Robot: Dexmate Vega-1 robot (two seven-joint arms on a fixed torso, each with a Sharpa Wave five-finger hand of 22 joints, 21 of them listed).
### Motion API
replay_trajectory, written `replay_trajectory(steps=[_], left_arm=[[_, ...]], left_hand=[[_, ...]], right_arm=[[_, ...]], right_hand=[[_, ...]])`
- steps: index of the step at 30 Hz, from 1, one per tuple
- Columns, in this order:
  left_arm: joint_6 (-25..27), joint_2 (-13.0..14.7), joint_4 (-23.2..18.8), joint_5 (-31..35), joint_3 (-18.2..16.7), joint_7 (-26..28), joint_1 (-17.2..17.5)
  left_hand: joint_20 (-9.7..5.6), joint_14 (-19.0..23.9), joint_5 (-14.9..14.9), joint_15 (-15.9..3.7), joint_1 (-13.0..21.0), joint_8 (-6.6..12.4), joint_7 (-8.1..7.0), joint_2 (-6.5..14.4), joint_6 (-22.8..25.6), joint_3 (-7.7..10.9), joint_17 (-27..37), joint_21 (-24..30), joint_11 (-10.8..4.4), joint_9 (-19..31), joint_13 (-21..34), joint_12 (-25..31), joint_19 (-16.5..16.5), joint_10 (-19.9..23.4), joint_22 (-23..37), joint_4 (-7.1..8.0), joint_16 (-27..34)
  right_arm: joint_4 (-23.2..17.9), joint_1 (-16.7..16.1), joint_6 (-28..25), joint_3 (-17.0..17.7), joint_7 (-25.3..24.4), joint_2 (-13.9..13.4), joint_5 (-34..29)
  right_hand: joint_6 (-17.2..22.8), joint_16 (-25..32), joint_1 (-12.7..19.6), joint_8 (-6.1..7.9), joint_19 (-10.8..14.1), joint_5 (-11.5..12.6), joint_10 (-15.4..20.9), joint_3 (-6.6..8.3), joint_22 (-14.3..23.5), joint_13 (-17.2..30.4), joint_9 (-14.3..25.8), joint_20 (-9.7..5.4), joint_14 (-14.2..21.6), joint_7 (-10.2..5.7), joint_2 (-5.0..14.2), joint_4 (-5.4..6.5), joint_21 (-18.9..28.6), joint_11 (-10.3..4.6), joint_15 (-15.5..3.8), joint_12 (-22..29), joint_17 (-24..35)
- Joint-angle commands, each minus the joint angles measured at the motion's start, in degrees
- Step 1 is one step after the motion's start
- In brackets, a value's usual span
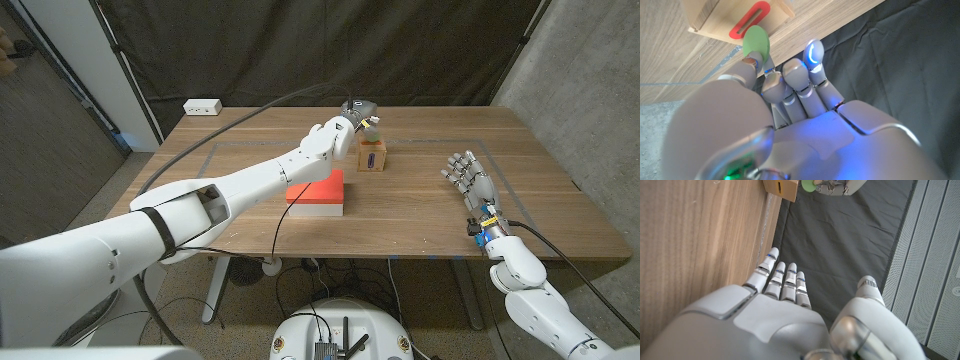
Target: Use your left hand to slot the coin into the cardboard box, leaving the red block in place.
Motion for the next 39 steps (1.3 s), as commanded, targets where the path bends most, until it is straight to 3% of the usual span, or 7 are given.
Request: replay_trajectory(steps=[1, 39], left_arm=[[-0.32, -0.51, 1.10, -0.28, 0.17, -0.03, -0.05], [-0.47, -1.30, 2.76, -0.96, 1.24, -0.79, -0.62]], left_hand=[[-4.99, 0.19, 0.17, -0.07, 0.61, 0.19, -0.39, -0.04, 0.19, -0.15, 0.45, 0.37, -0.17, 0.03, 0.51, 0.27, -0.02, 0.05, 0.23, 0.22, 0.09], [-4.96, 0.28, 0.13, -0.11, 0.50, 0.09, -0.47, -0.10, 0.20, -0.40, 0.17, 0.24, -0.26, 0.07, 0.54, 0.02, -0.01, 0.06, -0.21, 0.14, -0.42]], right_arm=[[0.11, 0.18, 0.01, -0.10, 0.07, 0.02, 0.06], [0.47, 0.07, 0.12, -0.19, -0.25, 0.32, 0.05]], right_hand=[[0.36, 0.15, 0.01, -0.03, 0.29, 0.28, 0.60, 0.01, 0.13, -0.06, 0.32, -0.11, 0.46, 0.04, 0.58, -0.28, -0.12, -0.02, 0.16, -0.16, -0.04], [0.37, 0.18, -0.01, -0.03, 0.35, 0.28, 0.78, -0.01, 0.13, -0.05, 0.32, -0.09, 0.57, 0.03, 0.61, -0.27, -0.15, -0.02, 0.09, -0.11, -0.15]])
